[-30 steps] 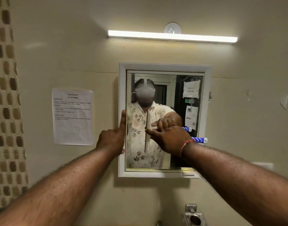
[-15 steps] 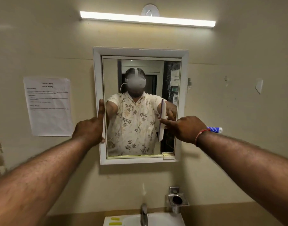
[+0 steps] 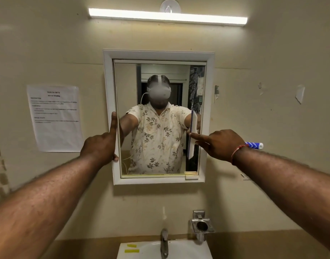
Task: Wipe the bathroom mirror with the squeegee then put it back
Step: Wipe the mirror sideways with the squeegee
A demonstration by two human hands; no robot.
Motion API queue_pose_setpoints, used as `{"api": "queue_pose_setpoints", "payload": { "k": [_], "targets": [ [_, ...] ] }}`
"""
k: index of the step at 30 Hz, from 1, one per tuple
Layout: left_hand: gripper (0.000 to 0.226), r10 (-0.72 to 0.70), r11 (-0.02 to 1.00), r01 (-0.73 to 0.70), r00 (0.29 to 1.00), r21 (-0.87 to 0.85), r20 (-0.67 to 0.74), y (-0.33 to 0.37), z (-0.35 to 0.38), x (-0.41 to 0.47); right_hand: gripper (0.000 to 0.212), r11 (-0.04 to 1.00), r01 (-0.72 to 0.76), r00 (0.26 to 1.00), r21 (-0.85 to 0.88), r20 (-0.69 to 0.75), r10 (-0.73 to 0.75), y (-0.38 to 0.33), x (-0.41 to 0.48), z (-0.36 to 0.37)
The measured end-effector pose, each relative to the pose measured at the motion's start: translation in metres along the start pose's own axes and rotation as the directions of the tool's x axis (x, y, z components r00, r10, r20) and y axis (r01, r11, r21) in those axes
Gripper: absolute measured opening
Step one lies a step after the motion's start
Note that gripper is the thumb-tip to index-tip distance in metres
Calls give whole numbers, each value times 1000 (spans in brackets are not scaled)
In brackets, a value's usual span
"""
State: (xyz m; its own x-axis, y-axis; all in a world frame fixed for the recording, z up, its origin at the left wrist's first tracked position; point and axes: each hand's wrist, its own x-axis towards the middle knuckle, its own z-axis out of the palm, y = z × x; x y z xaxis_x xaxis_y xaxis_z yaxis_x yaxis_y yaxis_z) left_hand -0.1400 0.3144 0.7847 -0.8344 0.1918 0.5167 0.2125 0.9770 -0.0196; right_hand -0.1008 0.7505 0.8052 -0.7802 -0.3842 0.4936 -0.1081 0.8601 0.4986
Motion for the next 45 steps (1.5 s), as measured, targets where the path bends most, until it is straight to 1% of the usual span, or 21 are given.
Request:
{"api": "queue_pose_setpoints", "payload": {
  "k": [2,7,9,11,16,19,24,27,31,37,43,45],
  "targets": [
    [168,0,1000,0,1000,-4,2,-1,2,0,67,1000,1,1000,-4,-9,-1,-1,0,1],
    [171,-23,1000,23,1000,12,-1,-2,8,-1,59,1000,-5,1000,12,-24,5,-6,-3,-5],
    [171,-20,1000,21,1000,7,-11,-2,11,-1,60,999,-2,999,40,-49,4,-13,-7,-9],
    [170,-16,1000,16,1000,-1,-23,-4,13,0,63,995,31,997,91,-76,-24,-26,-11,-11],
    [175,-20,1000,20,1000,-19,-11,-4,19,-1,58,971,184,980,153,-109,-169,-90,-9,-2],
    [176,-24,1000,24,1000,-13,1,-2,20,-5,57,955,243,965,170,-146,-220,-135,8,1],
    [171,-17,999,17,1000,-34,-7,0,23,-14,64,947,253,958,197,-187,-217,-187,49,0],
    [174,-1,998,0,1000,-64,-15,-3,27,-16,68,946,261,954,193,-204,-221,-207,68,-4],
    [174,28,997,-28,1000,-68,-5,-11,30,-17,69,946,265,955,185,-184,-232,-221,82,-6],
    [181,68,997,-69,998,-17,-7,-19,41,-17,63,936,257,962,241,-152,-225,-233,90,-11],
    [182,81,997,-81,997,8,-1,-20,46,-18,68,943,302,944,141,-182,-275,-237,97,-14],
    [182,84,996,-84,996,-1,-2,-21,47,-19,66,942,313,940,124,-183,-288,-236,98,-14]
  ]
}}
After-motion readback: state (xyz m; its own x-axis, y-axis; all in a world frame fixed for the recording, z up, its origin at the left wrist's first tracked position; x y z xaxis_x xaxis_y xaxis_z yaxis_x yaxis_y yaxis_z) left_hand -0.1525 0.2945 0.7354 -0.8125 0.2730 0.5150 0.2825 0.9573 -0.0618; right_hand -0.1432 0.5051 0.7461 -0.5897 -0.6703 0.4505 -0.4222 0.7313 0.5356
